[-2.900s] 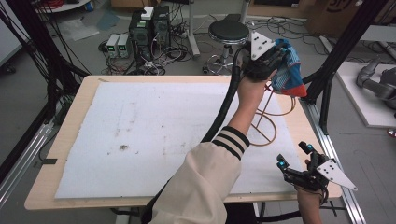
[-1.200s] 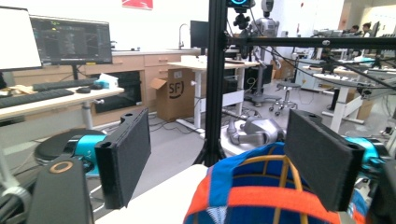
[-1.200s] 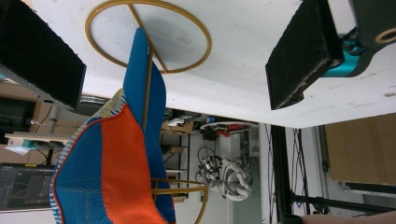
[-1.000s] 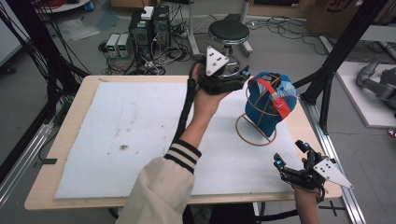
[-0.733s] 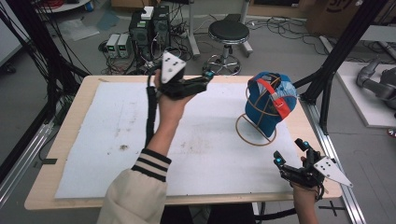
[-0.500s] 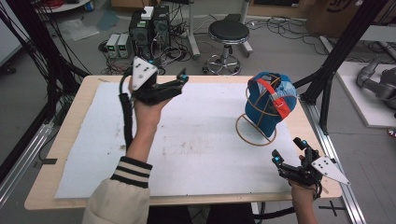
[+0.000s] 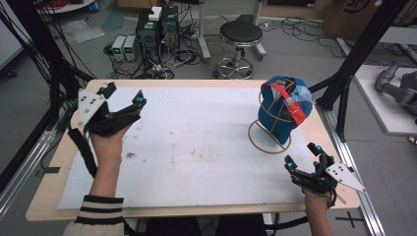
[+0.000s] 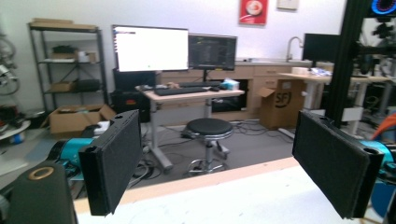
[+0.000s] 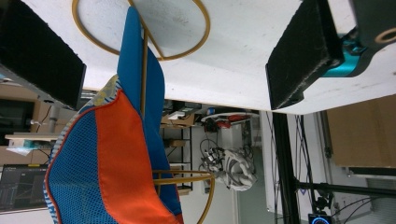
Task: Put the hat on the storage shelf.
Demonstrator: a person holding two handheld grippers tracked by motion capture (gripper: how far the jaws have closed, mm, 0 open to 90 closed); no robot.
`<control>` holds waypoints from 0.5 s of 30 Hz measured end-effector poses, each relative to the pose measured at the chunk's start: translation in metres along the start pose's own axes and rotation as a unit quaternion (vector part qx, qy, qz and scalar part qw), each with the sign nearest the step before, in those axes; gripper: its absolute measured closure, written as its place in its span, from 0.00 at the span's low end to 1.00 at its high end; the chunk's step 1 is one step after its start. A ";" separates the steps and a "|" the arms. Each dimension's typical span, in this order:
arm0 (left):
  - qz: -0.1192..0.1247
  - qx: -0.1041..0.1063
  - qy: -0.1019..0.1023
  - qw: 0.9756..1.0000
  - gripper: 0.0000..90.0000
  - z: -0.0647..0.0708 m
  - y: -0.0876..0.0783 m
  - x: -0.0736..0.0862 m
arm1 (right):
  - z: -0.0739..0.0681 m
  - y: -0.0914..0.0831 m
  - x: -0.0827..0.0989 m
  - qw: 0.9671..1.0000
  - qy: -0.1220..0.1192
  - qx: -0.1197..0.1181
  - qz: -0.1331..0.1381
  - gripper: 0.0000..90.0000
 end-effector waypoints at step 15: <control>-0.012 -0.055 -0.025 0.998 0.18 -0.060 -0.051 0.061 | 0.006 0.005 -0.003 1.000 -0.009 0.019 0.001 0.05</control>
Point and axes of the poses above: each handheld gripper's, and its own axes: y roughly forward along the jaws, x roughly out of its underside, z roughly to its right, the point moved 5 cm from there along y, roughly forward along the jaws, and after that the axes turned 8 degrees about -z, right-handed, at the moved point
